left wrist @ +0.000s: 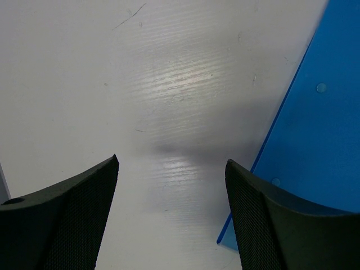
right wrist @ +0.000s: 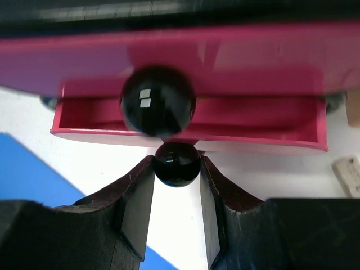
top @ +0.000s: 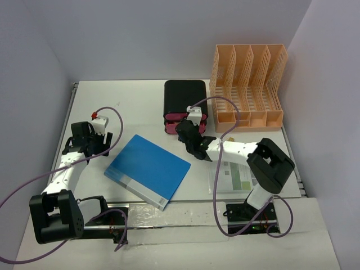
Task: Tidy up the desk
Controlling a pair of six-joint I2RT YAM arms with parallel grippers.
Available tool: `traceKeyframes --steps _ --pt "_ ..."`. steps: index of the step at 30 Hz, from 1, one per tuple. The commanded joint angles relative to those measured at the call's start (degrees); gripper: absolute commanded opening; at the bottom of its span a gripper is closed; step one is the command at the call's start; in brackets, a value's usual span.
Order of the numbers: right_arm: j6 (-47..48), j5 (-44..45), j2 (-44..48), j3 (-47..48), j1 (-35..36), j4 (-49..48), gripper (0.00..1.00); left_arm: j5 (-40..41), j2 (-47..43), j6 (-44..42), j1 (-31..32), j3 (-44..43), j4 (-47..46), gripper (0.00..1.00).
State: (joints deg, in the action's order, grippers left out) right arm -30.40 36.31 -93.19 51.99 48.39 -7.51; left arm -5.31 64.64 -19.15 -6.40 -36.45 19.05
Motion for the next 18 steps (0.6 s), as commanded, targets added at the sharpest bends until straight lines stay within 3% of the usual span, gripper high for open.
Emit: traceKeyframes --steps 1,11,12,14,18 --pt "4.2 2.0 -1.9 5.2 -2.7 -7.2 0.42 -2.4 0.3 -0.8 -0.6 -0.9 -0.9 0.82" --pt "5.1 2.4 -3.9 5.7 -4.0 -9.5 0.45 -3.6 0.7 -1.2 -1.3 -1.1 -0.6 0.82" --pt "5.1 2.5 -3.8 5.4 -4.0 -9.5 0.49 -3.8 0.7 -1.3 -1.4 -1.1 -0.5 0.82" --pt "4.8 2.2 -3.0 4.6 -3.9 -9.1 0.66 -4.3 0.7 -1.3 -1.5 -1.2 -0.1 0.82" --pt "1.8 -0.1 -1.0 1.4 -3.9 -8.4 0.75 -4.8 0.4 -1.5 -1.7 -1.2 0.0 0.82"
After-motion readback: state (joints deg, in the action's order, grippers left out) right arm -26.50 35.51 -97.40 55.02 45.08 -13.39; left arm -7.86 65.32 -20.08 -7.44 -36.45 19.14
